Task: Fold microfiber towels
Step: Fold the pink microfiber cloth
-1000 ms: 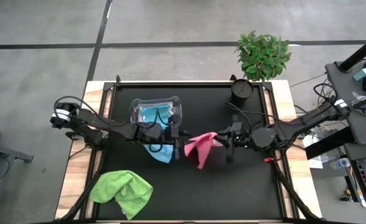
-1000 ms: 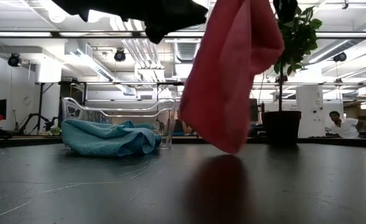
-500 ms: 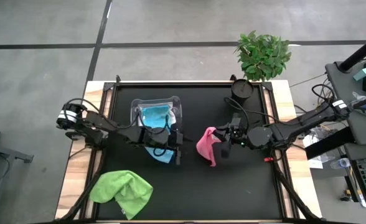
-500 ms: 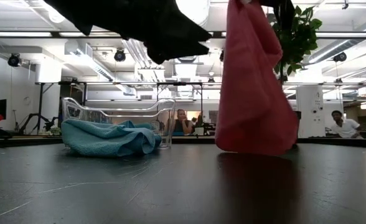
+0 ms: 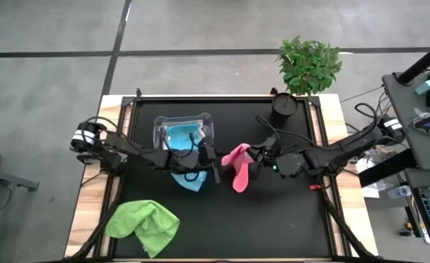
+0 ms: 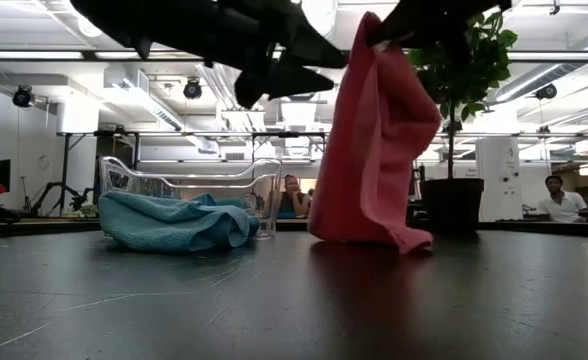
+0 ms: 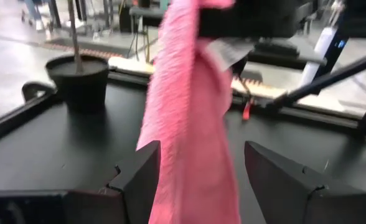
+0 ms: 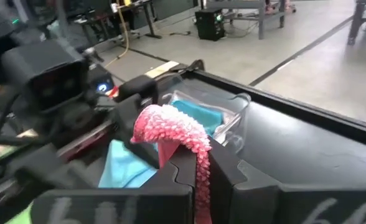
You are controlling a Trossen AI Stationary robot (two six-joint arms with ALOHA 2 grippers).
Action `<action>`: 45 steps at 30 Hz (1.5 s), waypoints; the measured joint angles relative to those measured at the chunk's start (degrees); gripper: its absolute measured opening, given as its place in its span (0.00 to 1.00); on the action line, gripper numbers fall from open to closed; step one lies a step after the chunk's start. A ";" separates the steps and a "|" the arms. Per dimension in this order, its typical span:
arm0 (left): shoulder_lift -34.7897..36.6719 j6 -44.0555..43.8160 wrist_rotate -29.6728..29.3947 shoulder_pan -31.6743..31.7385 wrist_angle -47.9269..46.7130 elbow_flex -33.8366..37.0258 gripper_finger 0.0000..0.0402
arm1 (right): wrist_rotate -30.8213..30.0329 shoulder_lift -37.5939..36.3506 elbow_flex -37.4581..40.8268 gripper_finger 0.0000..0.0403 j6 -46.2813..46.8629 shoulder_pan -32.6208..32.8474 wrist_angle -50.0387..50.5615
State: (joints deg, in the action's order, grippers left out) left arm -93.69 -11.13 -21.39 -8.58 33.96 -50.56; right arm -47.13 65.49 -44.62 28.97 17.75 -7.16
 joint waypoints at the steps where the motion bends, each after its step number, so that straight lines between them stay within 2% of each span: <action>1: -1.00 1.00 -0.13 0.10 1.90 -0.35 0.54 | -0.05 -0.03 0.00 0.02 -0.03 -0.38 0.00; 5: -4.55 3.84 -2.65 0.09 7.32 -1.47 0.54 | 0.05 -0.11 -0.07 0.02 -0.28 -0.97 0.06; 9: -6.97 4.27 -11.33 0.07 7.53 -1.81 0.54 | 0.63 -0.11 -0.07 0.02 0.44 -0.89 0.48; 16: -9.55 4.41 -19.60 0.05 7.42 -1.75 0.54 | 0.63 0.01 -0.07 0.02 0.43 -0.91 0.46; 22: -11.03 4.47 -19.18 0.75 7.05 -1.77 0.53 | 0.82 -0.31 -0.07 0.02 -0.48 -0.84 0.28; 25: -11.28 4.55 -18.96 0.69 5.99 -1.74 0.49 | 3.35 -1.82 -0.07 0.02 -2.17 -0.16 -0.78; 28: -11.28 4.60 -18.71 0.67 3.67 -1.75 0.42 | 6.62 -3.77 -0.35 0.02 -3.02 0.84 -1.02; 32: -11.28 4.58 -16.40 0.72 1.04 -1.73 0.30 | 7.10 -5.95 -0.44 0.02 -4.07 2.19 -0.35; 38: -10.30 4.86 -11.61 0.28 -3.03 -1.67 0.03 | 7.12 -7.62 -0.44 0.02 -4.55 2.94 1.50; 45: -1.04 11.96 -7.79 -2.01 -14.66 -2.02 0.00 | 9.08 -9.74 -0.76 0.02 -4.74 4.38 10.98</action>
State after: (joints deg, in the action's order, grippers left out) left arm -94.73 0.83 -29.18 -10.59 19.30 -52.58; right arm -38.05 55.75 -45.39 24.23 22.13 3.82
